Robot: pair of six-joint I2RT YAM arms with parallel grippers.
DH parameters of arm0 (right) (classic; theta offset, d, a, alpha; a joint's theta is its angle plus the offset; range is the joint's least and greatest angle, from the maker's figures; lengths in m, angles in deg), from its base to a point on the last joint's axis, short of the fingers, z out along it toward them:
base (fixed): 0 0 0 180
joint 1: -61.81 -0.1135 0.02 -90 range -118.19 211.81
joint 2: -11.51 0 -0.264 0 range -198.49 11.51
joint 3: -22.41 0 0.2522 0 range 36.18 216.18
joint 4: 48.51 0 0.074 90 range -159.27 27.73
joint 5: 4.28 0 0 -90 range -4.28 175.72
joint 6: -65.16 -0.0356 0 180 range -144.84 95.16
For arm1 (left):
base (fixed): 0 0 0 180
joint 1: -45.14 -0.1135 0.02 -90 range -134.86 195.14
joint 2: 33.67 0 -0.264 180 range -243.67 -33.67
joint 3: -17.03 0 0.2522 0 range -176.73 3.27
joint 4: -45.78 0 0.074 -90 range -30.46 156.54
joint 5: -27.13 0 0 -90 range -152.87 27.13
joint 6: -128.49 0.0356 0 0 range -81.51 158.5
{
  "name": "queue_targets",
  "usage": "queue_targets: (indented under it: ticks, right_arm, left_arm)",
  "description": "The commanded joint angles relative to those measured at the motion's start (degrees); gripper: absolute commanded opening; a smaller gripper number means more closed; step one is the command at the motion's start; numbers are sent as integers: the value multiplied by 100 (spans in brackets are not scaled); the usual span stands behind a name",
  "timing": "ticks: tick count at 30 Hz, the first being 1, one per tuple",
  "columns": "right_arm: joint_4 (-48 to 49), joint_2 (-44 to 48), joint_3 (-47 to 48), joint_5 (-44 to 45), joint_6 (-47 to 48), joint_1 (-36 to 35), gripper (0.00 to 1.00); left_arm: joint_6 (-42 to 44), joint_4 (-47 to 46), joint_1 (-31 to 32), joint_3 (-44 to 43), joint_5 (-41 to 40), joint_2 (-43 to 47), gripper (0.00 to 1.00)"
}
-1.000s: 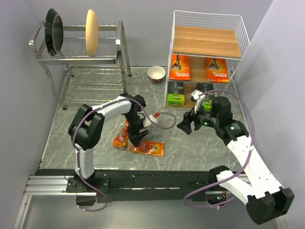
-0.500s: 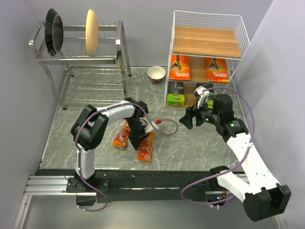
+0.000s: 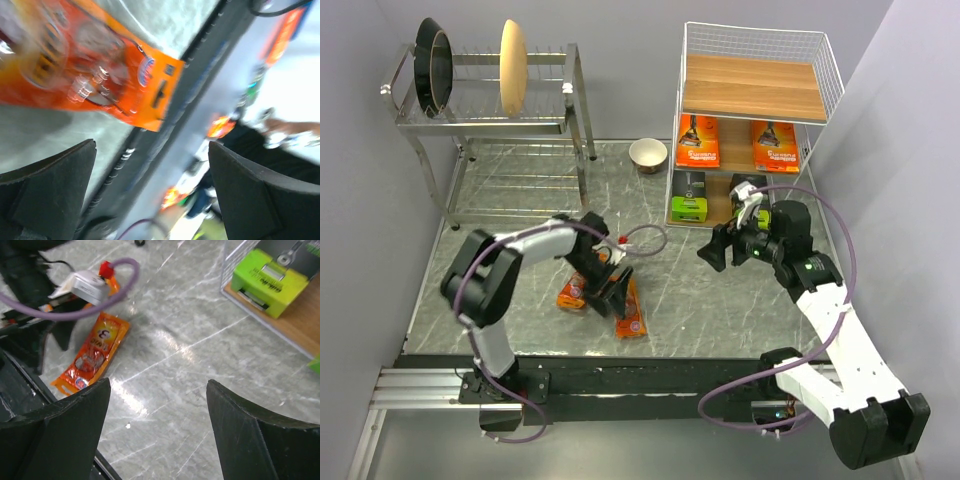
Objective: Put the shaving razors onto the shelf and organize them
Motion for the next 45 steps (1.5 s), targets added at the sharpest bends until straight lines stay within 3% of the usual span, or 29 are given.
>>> queue_targets:
  ticks: [1, 2, 3, 4, 5, 7, 11, 14, 18, 20, 23, 24, 25, 33, 40, 45]
  right_arm:
    - [152, -9, -334, -163, -278, 30, 83]
    - [195, -9, -387, -207, -332, 39, 83]
    - [274, -53, -431, -268, -367, 30, 83]
    - [310, -70, -493, -321, -454, 30, 82]
    - [345, -105, -502, -295, -507, 21, 82]
    - [415, -194, -493, -313, -543, 30, 82]
    - [573, -281, -458, -374, -771, 30, 82]
    - [662, -290, -528, -322, -798, 30, 82]
    - [601, -185, -599, -312, -771, 30, 82]
    - [591, -124, -651, -286, -772, 30, 82]
    - [688, -36, -809, -260, -807, 39, 82]
    - [705, -18, -871, -277, -824, 39, 82]
    - [714, -9, -889, -286, -824, 39, 83]
    - [759, 70, -767, -208, -711, 30, 83]
    - [530, 158, -414, 47, -332, 30, 83]
    - [740, 167, -441, 223, -367, 48, 83]
  left_arm:
    - [-2996, -1993, 84, 1304, 767, 896, 99]
    - [-3579, -2441, 40, 1907, 645, 1454, 99]
    - [-4977, -3898, -12, 2288, 444, 1799, 99]
    - [-5531, -4626, 5, 2683, 294, 2159, 100]
    - [-5710, -4851, 92, 2922, -4, 2529, 99]
    - [-5615, -4617, 163, 2907, -393, 2375, 98]
    - [-6063, -5651, -92, 3467, -323, 1707, 79]
    - [-6326, -6486, -22, 3522, -420, 1461, 72]
    - [-6616, -6550, 172, 3627, -516, 1372, 65]
    - [-6757, -6916, 189, 3889, -534, 1433, 59]
    - [-7021, -7243, 277, 4058, -604, 1442, 40]
    - [-6987, -7192, 347, 4041, -639, 1477, 28]
    - [-6943, -7113, 365, 3945, -674, 1547, 25]
    - [-6004, -5665, 260, 3066, -991, 1970, 13]
    - [-3274, -4023, 172, 1045, -666, 2154, 4]
    - [-2312, -2973, -197, 158, -509, 2014, 1]
